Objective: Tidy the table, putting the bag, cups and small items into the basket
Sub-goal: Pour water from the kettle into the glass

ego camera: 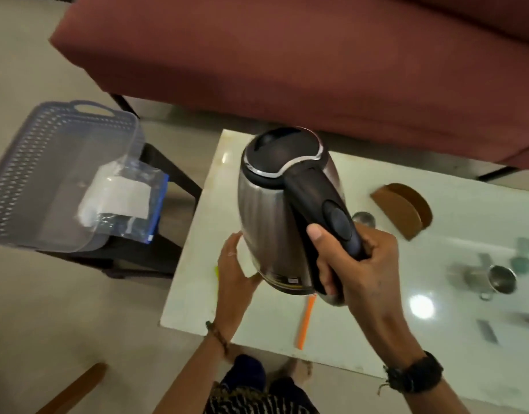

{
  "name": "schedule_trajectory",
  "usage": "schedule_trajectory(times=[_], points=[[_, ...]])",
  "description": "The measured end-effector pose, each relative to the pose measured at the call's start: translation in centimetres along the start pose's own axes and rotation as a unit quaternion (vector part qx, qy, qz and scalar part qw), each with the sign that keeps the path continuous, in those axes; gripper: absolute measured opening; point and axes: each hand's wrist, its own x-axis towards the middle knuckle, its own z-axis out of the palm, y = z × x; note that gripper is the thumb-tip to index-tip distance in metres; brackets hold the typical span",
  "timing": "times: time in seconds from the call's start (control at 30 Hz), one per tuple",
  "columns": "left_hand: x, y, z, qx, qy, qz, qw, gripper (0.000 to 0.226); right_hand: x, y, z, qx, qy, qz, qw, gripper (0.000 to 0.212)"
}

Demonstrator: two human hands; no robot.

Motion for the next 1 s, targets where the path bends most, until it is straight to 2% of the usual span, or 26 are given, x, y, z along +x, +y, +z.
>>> schedule_trajectory(times=[0.2,0.33,0.43,0.57,0.7,1.0], points=[[1.0,-1.1,5.7,0.119,-0.156,0.015,0.98,0.091,-1.6,0.8,-7.2,-0.078,0.004,0.057,0.995,0.034],[2.2,-1.2,6.4,0.151,-0.187,-0.004,0.971,0.099,-1.5,1.8,-9.9,-0.123,-0.013,0.104,0.987,0.036],[2.9,-0.8,6.9,0.177,-0.217,0.003,0.96,0.097,-1.8,2.8,-10.9,-0.151,-0.034,0.136,0.979,0.036],[3.1,0.0,7.5,0.172,-0.222,0.014,0.96,0.085,-2.3,3.9,-10.9,-0.167,-0.058,0.175,0.969,0.032],[3.1,0.0,7.8,0.175,-0.191,0.006,0.966,0.075,-2.3,4.7,-10.9,-0.18,-0.07,0.197,0.961,0.033],[3.5,-0.2,7.7,0.236,-0.173,-0.008,0.956,0.071,-1.4,6.0,-10.1,-0.234,-0.124,0.207,0.942,0.04]])
